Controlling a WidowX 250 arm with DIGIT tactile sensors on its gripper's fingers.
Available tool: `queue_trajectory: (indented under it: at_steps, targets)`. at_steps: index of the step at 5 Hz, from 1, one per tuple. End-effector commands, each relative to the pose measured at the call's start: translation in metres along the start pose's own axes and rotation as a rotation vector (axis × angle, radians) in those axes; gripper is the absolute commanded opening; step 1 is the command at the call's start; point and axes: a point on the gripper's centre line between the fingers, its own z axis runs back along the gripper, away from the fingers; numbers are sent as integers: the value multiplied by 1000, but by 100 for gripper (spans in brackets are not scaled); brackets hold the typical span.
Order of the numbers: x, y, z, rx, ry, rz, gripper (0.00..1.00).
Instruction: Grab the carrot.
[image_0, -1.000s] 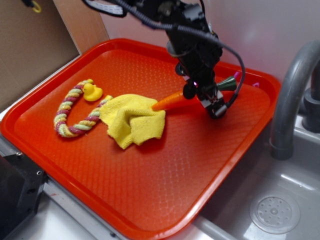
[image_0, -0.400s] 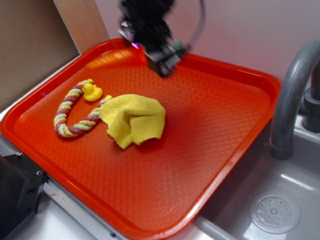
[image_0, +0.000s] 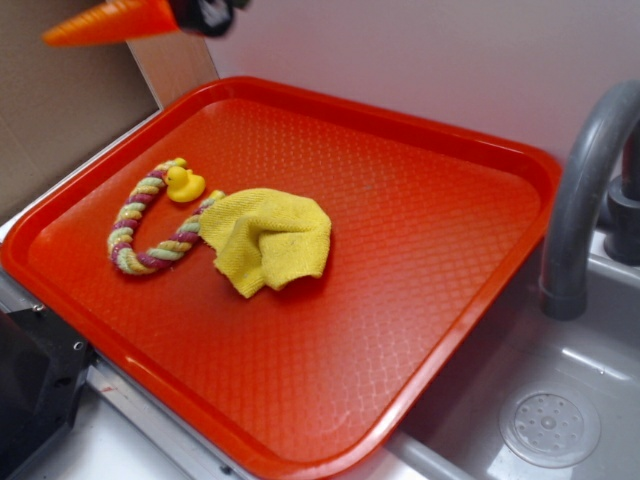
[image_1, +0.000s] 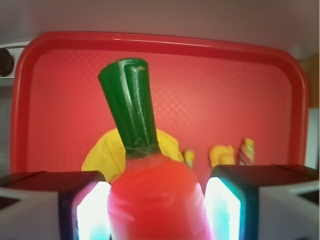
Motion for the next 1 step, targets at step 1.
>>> queue_trajectory:
  at_steps: [1]
  targets:
    - [-9,-3,18,-1,-129,117,0]
